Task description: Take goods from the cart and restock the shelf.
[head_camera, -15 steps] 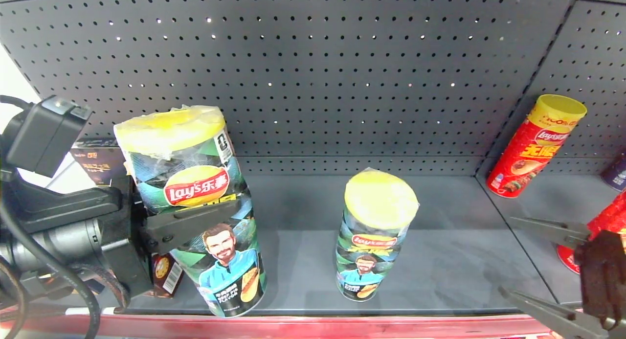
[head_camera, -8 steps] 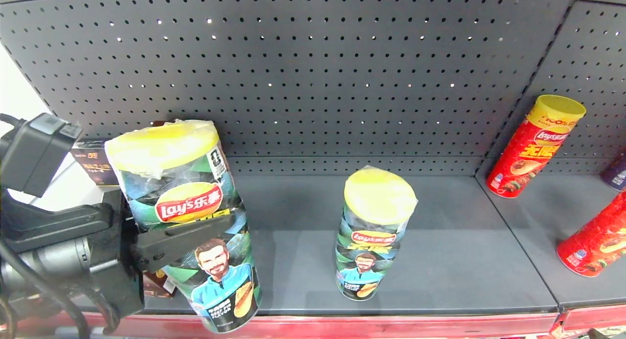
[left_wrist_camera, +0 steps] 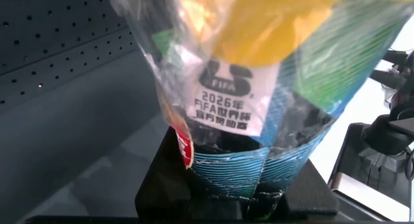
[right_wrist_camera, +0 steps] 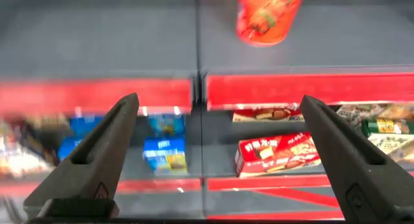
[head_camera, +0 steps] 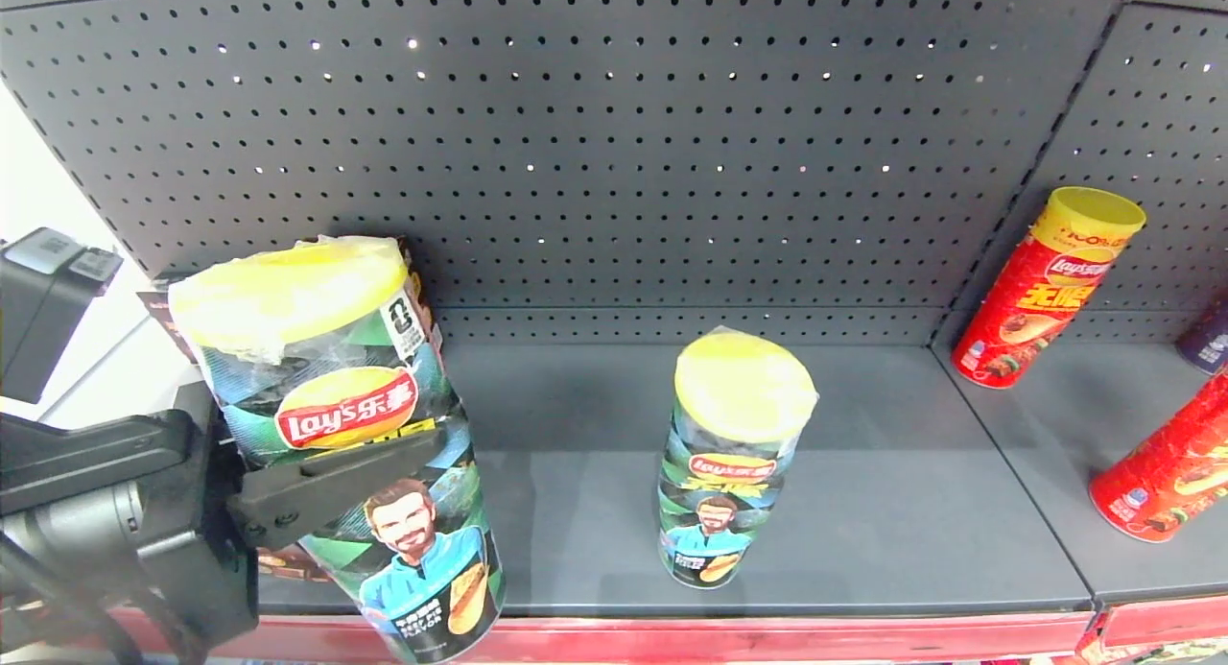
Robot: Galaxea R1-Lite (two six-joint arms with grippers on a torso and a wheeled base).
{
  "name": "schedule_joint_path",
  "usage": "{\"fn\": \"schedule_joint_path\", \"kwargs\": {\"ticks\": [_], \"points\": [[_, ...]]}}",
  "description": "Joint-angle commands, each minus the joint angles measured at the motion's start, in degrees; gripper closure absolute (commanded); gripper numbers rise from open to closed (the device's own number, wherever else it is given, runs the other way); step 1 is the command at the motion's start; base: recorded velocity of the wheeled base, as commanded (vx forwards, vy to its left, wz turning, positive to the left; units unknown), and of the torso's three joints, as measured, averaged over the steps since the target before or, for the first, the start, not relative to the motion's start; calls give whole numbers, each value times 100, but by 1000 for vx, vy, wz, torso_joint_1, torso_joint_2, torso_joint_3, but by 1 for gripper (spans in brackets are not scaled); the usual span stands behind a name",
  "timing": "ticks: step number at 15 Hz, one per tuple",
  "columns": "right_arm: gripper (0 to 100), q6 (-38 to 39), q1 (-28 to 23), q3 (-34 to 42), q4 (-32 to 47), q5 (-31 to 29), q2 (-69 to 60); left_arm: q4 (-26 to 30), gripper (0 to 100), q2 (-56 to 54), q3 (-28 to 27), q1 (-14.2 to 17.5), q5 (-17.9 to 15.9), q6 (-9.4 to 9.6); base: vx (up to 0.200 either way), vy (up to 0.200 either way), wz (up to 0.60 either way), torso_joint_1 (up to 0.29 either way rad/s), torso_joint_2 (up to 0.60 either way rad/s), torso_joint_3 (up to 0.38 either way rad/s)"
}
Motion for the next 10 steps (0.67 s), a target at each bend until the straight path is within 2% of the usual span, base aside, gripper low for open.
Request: {"fn": "schedule_joint_path", "kwargs": {"ticks": [1,4,5,10], "points": [[0,-10,-13,27,-4,36,-195,-3,100,21,-24,-6,-1,2,0,0,0,0,0,0],[0,86,-13,27,-4,27,-195,15,100,109,-77,-50,-1,55,0,0,0,0,0,0],[0,86,-13,27,-4,27,-195,103,100,161,-367,-6,52,108,0,0,0,0,0,0],[0,86,-13,27,-4,27,-195,94,100,926,-1009,-6,52,82,0,0,0,0,0,0]]}}
